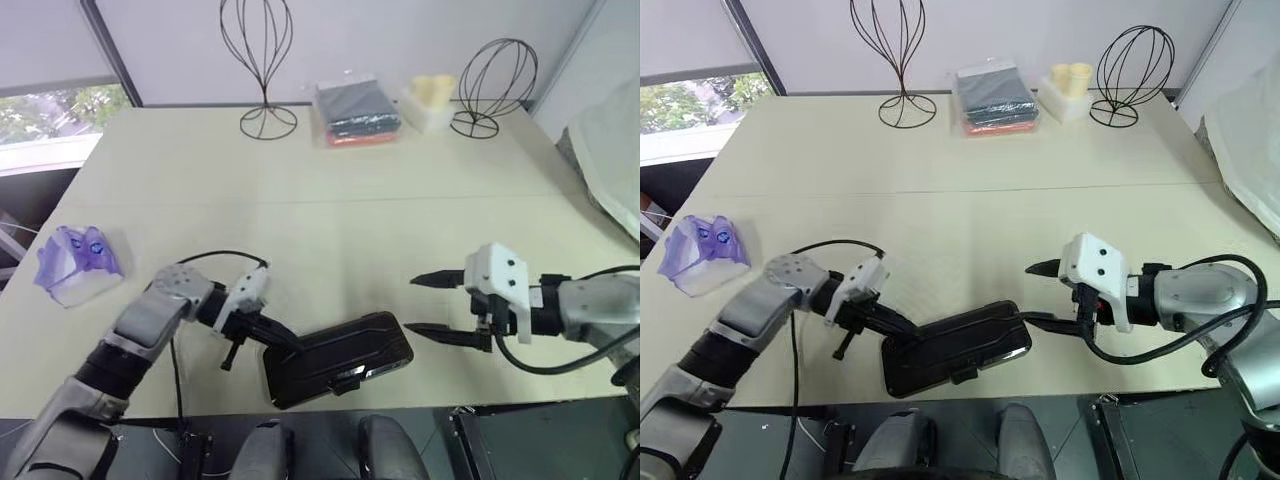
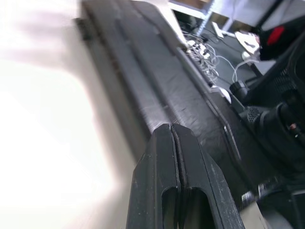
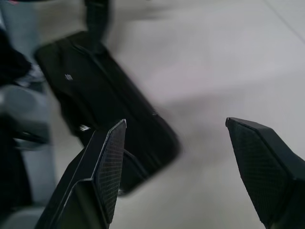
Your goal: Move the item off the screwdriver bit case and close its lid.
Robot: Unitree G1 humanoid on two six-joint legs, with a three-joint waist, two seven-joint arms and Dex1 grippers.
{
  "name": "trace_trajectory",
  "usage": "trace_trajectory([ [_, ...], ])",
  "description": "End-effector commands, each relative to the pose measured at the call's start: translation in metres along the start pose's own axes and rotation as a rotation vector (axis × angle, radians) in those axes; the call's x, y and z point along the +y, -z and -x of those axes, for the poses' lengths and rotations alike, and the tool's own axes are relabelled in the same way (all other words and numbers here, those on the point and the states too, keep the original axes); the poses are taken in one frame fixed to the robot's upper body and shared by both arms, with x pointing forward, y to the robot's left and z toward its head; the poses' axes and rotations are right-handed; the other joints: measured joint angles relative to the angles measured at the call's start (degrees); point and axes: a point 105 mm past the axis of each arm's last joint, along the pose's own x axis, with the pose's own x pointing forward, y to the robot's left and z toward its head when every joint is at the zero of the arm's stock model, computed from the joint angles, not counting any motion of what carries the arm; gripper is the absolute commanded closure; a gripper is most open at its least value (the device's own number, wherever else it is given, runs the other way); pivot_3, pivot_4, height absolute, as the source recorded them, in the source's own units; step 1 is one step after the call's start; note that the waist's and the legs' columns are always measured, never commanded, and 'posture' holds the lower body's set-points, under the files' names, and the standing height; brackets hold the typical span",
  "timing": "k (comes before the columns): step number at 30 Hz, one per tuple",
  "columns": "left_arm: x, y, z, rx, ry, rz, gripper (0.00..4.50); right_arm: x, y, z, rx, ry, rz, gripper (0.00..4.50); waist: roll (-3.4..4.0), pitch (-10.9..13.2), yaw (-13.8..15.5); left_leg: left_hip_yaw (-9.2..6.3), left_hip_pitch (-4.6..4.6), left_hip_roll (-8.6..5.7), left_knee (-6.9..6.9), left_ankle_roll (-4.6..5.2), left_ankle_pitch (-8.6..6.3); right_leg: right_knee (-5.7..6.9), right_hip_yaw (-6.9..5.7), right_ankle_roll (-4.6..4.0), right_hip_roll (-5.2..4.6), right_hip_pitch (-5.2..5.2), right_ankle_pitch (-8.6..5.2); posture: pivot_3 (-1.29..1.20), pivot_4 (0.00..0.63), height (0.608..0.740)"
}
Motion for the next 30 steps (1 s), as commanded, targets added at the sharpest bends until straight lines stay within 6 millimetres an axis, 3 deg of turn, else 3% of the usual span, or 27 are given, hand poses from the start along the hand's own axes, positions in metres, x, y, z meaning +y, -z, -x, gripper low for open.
trace_trajectory([
  [1,0.005,-0.028,0.019,-0.058,-0.026,-0.022,4.5,0.026,-0.007,-0.015,-0.041,-0.14,0.007,2.34,-0.03,0.02,0.13,-0.02,-0.12,0.0,0.03,0.0,0.0,0.0,-0.03,0.0,0.0,-0.09,0.0,0.0,0.15,0.74],
  [5,0.017,-0.034,0.022,-0.056,-0.055,-0.016,4.5,0.044,-0.003,-0.027,-0.037,-0.24,-0.009,4.42,-0.03,0.02,0.05,-0.05,-0.48,-0.06,0.15,-0.01,0.0,0.08,-0.06,0.01,-0.01,-0.39,0.01,0.0,0.15,0.74],
  [18,0.048,-0.025,-0.022,-0.011,-0.079,-0.056,4.5,0.082,0.038,-0.062,0.067,-0.415,-0.044,4.47,-0.11,0.06,0.05,-0.01,-0.56,-0.09,0.17,-0.01,0.01,0.09,-0.08,0.01,0.0,-0.48,0.01,0.0,0.15,0.74],
  [30,0.063,-0.022,-0.039,-0.019,-0.117,-0.093,4.5,0.083,0.047,-0.078,0.075,-0.323,-0.035,4.47,-0.13,0.07,0.1,-0.01,-0.57,-0.08,0.18,-0.02,0.02,0.16,-0.06,0.01,0.0,-0.55,0.01,0.0,0.15,0.74],
])
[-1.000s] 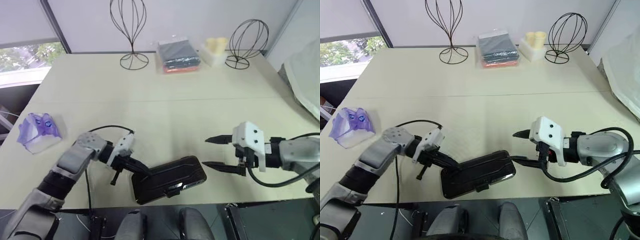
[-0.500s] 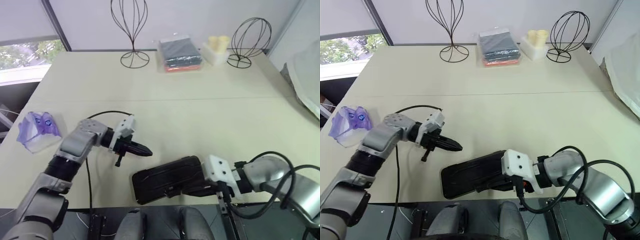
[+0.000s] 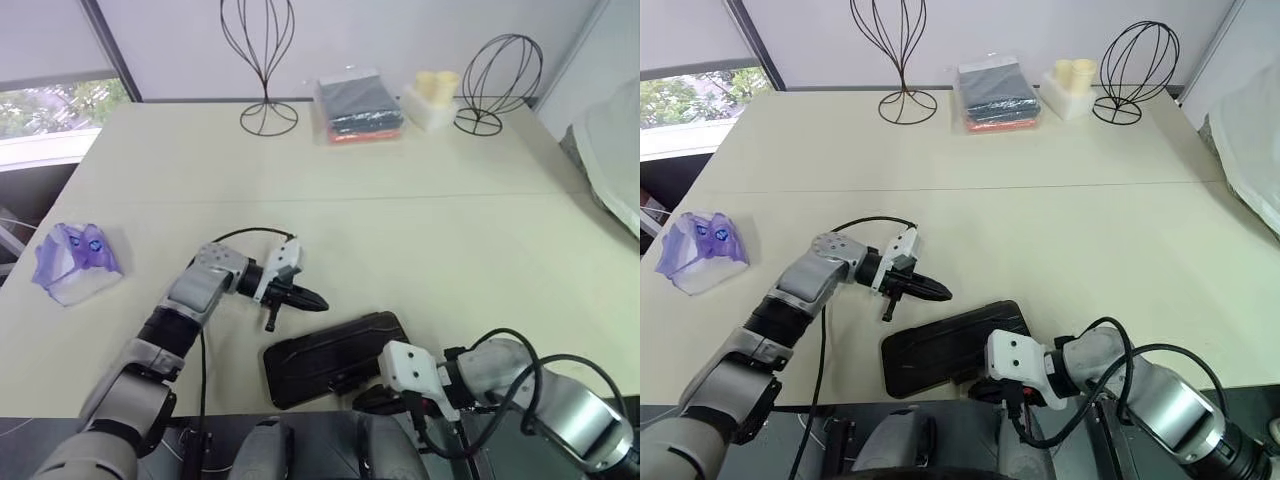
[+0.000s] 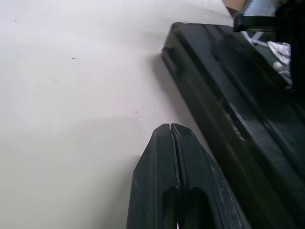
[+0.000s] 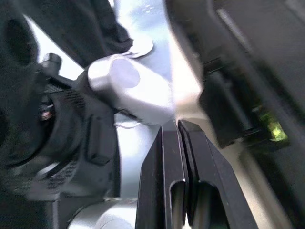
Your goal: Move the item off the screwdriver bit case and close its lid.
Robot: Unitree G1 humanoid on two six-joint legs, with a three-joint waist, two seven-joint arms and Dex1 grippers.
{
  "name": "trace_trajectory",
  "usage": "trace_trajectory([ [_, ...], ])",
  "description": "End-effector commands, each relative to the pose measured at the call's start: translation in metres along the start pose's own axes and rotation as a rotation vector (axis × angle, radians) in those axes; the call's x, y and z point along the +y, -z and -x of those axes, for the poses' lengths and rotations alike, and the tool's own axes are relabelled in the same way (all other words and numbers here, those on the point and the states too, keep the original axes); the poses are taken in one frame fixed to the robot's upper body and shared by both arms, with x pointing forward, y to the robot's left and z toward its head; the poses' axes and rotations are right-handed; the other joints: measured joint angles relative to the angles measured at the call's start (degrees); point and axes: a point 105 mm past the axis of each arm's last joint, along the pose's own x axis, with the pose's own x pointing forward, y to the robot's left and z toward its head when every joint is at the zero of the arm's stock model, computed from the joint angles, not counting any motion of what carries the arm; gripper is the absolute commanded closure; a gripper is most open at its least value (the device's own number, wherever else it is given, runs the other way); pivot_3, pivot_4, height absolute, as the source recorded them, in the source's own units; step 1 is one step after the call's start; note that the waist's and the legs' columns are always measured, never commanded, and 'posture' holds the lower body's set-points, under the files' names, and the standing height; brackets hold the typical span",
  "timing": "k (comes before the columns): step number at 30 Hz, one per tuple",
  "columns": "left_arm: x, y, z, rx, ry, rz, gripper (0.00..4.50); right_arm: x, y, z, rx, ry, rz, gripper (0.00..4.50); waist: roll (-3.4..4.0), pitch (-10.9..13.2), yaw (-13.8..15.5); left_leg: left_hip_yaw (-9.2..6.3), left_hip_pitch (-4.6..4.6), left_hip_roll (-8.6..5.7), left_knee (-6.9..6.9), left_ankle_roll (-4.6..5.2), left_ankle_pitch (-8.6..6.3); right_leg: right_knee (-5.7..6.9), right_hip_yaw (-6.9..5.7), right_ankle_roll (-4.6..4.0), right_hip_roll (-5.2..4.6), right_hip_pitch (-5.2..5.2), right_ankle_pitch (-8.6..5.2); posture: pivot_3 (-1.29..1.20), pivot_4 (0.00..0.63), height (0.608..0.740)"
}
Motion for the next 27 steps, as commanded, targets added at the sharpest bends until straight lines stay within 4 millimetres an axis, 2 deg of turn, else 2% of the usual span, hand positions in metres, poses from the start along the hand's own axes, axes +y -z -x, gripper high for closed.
trace_trajectory([
  [1,0.006,-0.009,0.001,-0.003,-0.017,-0.055,4.5,0.002,-0.007,-0.004,-0.02,0.015,0.025,4.47,0.0,0.0,-0.01,0.0,0.0,0.0,0.0,0.0,0.0,0.0,0.0,0.0,0.0,0.0,0.0,0.0,0.15,0.74],
  [11,-0.006,-0.008,-0.004,0.007,0.098,-0.03,4.5,-0.011,-0.011,-0.012,-0.02,0.135,0.074,4.47,0.0,0.0,-0.05,0.02,-0.01,0.0,0.0,0.0,0.0,0.04,-0.01,0.0,0.0,-0.02,0.0,0.0,0.15,0.74],
  [21,-0.002,-0.005,-0.01,0.021,0.098,-0.031,4.5,-0.047,-0.012,-0.012,-0.005,0.329,0.161,4.47,0.0,-0.01,-0.09,0.04,0.01,0.0,0.01,0.0,0.01,0.07,0.0,0.0,0.01,-0.02,0.0,0.0,0.15,0.74],
  [27,0.004,0.003,-0.011,0.056,0.076,-0.057,4.5,-0.067,-0.017,-0.009,-0.017,0.413,0.21,4.47,-0.01,-0.01,-0.1,0.1,0.01,0.0,0.01,-0.02,0.02,0.09,-0.02,0.0,0.02,-0.02,0.0,0.0,0.15,0.74],
])
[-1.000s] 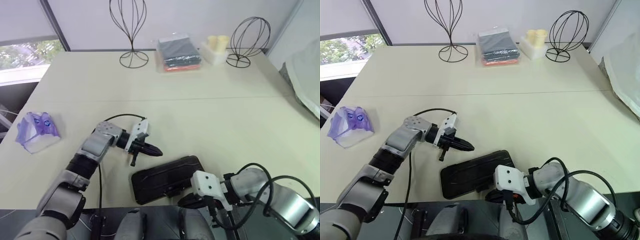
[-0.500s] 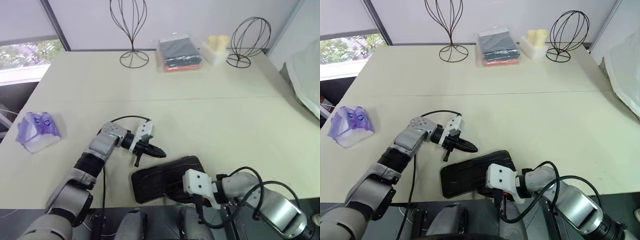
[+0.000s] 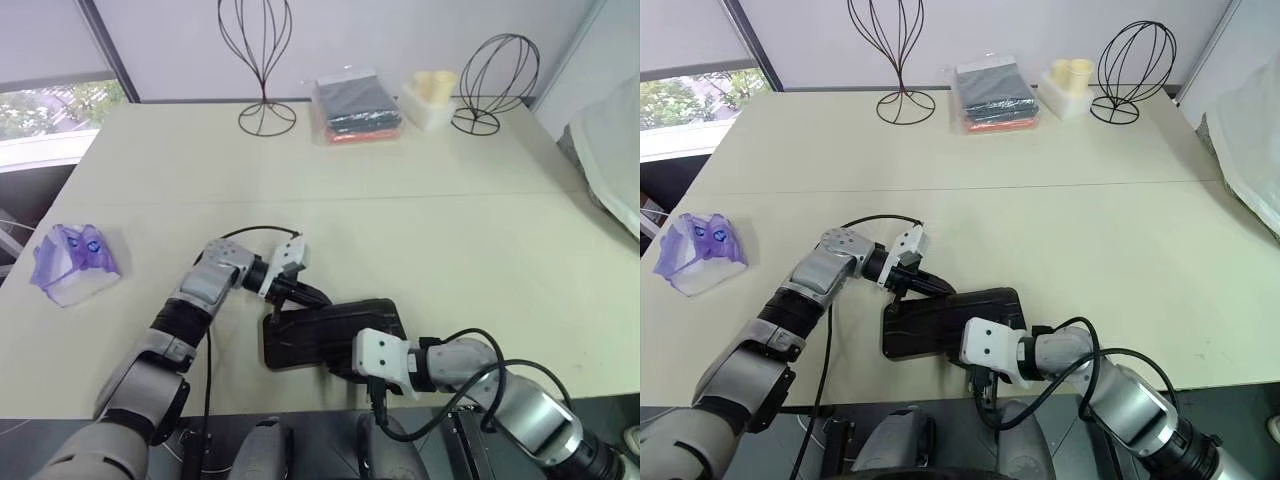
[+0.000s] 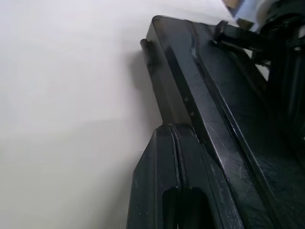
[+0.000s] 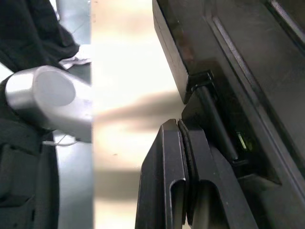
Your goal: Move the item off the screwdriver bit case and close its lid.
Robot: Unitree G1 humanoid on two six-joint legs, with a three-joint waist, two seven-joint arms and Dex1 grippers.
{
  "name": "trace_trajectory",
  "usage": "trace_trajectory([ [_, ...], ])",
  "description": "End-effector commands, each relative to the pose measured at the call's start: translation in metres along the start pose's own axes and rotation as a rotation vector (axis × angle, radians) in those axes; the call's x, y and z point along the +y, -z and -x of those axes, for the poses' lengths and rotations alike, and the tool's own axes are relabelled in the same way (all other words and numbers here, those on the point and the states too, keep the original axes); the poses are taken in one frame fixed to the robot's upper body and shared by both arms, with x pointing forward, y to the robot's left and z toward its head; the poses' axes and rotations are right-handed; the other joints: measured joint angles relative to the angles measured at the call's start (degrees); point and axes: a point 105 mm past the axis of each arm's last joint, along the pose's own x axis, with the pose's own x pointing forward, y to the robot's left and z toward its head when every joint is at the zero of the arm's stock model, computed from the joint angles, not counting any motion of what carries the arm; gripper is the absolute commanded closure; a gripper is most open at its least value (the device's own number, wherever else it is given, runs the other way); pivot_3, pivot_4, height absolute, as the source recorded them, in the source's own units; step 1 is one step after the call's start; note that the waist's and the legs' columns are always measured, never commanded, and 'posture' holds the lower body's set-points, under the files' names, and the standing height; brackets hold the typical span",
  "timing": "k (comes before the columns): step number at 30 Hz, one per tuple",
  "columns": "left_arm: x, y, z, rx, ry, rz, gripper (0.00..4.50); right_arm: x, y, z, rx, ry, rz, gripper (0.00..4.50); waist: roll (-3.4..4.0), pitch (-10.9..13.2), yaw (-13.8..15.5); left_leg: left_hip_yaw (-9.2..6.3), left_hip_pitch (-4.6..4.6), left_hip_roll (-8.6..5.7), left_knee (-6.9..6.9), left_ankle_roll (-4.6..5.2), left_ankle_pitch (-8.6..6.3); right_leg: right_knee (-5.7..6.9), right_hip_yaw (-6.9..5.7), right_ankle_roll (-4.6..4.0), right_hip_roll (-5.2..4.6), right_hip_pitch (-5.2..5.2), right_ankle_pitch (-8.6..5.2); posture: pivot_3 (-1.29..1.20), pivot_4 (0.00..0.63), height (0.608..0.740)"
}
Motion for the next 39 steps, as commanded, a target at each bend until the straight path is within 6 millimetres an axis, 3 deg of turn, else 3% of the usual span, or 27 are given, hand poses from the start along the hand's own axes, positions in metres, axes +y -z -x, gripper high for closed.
trace_trajectory([
  [1,-0.006,0.005,-0.008,0.043,0.058,-0.043,4.5,-0.04,-0.007,0.009,0.004,0.201,0.095,4.47,0.0,0.0,0.0,0.01,0.0,0.0,0.0,0.0,0.0,0.01,0.0,0.0,0.0,0.0,0.0,0.0,0.15,0.74],
  [10,-0.014,0.021,-0.009,0.098,0.089,-0.08,4.5,-0.05,-0.008,0.012,-0.002,0.231,0.141,4.47,0.0,-0.01,-0.08,0.04,0.02,0.0,0.0,-0.01,0.01,0.04,0.01,0.0,0.01,0.0,0.0,0.0,0.15,0.74],
  [18,-0.001,-0.002,0.002,0.005,0.002,-0.084,4.5,-0.019,-0.013,0.021,-0.02,0.053,0.04,4.47,0.01,-0.02,0.17,0.02,-0.02,-0.02,0.01,-0.01,0.01,0.03,0.01,0.0,0.0,0.01,0.0,0.0,0.15,0.74],
  [21,0.006,-0.017,0.018,-0.045,-0.066,-0.096,4.5,-0.005,-0.015,0.035,0.003,-0.014,0.0,4.47,-0.01,-0.01,0.13,-0.03,-0.06,-0.02,0.01,-0.01,0.01,0.03,0.0,0.0,-0.01,-0.02,0.0,0.0,0.15,0.74],
  [26,0.012,-0.038,0.048,-0.1,-0.18,-0.108,4.5,-0.005,-0.021,0.063,0.023,0.003,-0.062,4.47,-0.02,0.0,-0.16,-0.13,-0.04,0.02,-0.01,0.0,0.0,0.07,0.01,0.0,0.0,-0.09,0.0,0.0,0.15,0.74],
  [29,0.012,-0.05,0.074,-0.119,-0.263,-0.12,4.5,-0.019,-0.026,0.088,0.036,0.064,-0.064,4.47,-0.03,0.01,-0.04,-0.13,-0.04,0.03,-0.01,0.0,0.0,0.07,0.02,0.0,0.01,-0.09,0.0,0.0,0.15,0.74],
  [33,-0.001,-0.063,0.103,-0.142,-0.358,-0.124,4.5,-0.056,-0.039,0.133,0.047,0.218,-0.035,4.47,-0.03,0.02,-0.03,-0.12,-0.04,0.03,-0.01,0.0,0.0,0.07,0.03,0.0,0.0,-0.09,0.0,0.0,0.15,0.74],
  [36,-0.02,-0.064,0.111,-0.151,-0.402,-0.112,4.5,-0.071,-0.049,0.159,0.064,0.267,0.003,4.47,-0.01,0.01,-0.01,-0.11,-0.03,0.05,-0.05,0.0,0.0,0.06,0.05,0.0,-0.01,-0.1,0.0,0.0,0.15,0.74],
  [39,-0.04,-0.06,0.11,-0.156,-0.431,-0.089,4.5,-0.081,-0.058,0.173,0.07,0.301,0.036,4.47,-0.02,0.02,-0.01,-0.12,-0.04,0.08,-0.09,0.0,0.0,0.07,0.06,0.0,-0.01,-0.12,0.0,0.0,0.15,0.74],
])
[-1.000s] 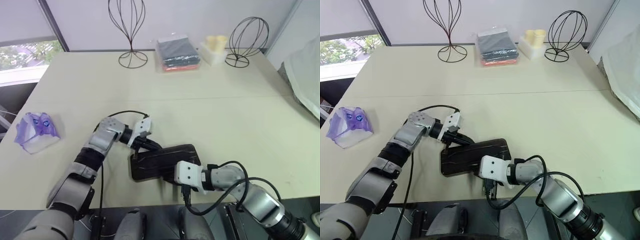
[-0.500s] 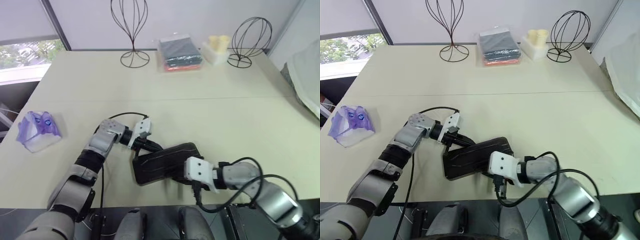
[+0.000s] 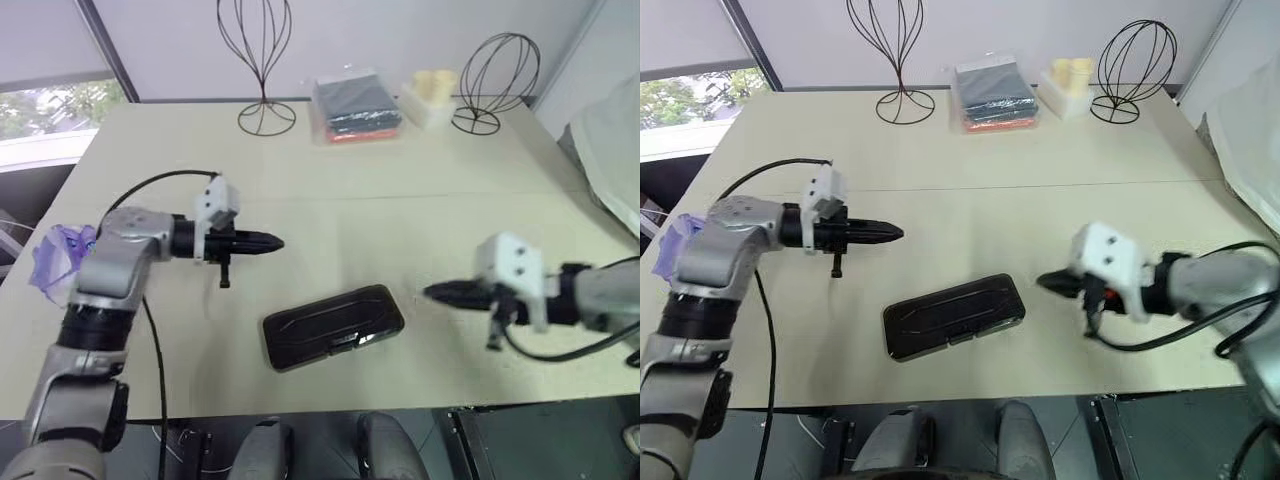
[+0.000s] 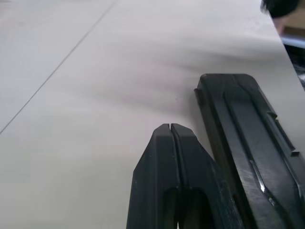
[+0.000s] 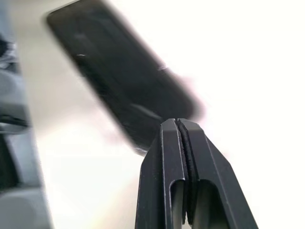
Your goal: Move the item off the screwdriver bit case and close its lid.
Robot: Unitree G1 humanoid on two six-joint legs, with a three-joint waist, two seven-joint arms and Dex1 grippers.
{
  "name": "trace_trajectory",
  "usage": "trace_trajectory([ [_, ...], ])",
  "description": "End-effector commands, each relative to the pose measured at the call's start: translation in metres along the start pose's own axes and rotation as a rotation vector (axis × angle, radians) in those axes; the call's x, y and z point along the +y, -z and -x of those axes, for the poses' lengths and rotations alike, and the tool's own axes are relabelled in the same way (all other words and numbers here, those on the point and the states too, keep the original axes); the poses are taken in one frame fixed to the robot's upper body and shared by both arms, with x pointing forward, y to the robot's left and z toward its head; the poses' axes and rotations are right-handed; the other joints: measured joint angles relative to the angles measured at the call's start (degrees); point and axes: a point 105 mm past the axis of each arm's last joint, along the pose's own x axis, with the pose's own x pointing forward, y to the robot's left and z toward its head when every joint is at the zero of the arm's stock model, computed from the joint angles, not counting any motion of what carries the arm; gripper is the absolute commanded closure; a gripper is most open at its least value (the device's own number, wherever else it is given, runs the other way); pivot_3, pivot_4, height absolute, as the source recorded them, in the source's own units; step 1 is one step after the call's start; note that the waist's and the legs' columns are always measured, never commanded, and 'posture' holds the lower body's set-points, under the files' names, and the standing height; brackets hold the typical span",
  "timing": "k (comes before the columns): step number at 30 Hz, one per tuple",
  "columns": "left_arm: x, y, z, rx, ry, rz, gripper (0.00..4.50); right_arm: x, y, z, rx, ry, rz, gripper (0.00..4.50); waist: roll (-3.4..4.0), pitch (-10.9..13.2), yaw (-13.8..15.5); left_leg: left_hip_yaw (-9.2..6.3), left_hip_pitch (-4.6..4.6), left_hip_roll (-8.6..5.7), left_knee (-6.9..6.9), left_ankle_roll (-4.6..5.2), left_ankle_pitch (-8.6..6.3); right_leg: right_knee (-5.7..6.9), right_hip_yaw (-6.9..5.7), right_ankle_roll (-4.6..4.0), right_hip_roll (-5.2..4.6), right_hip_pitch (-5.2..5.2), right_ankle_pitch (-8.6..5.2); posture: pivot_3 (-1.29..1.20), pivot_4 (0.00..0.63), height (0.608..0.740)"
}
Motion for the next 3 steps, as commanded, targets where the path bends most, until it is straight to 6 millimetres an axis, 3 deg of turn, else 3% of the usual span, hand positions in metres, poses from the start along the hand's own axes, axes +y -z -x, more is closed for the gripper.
trace_trajectory([
  [1,-0.018,-0.015,0.007,-0.038,-0.035,-0.023,4.5,-0.01,-0.015,0.013,-0.037,0.029,0.055,4.47,-0.01,0.01,0.02,0.0,-0.01,0.02,0.0,0.0,0.0,-0.01,0.01,0.0,0.0,0.0,0.0,0.0,0.15,0.74],
  [3,-0.029,-0.016,0.009,-0.056,-0.06,0.002,4.5,-0.015,-0.018,0.015,-0.036,0.041,0.075,4.47,-0.02,0.01,0.12,0.01,-0.01,0.02,0.02,-0.01,0.0,-0.01,0.02,0.0,-0.02,0.01,0.0,0.0,0.15,0.74],
])
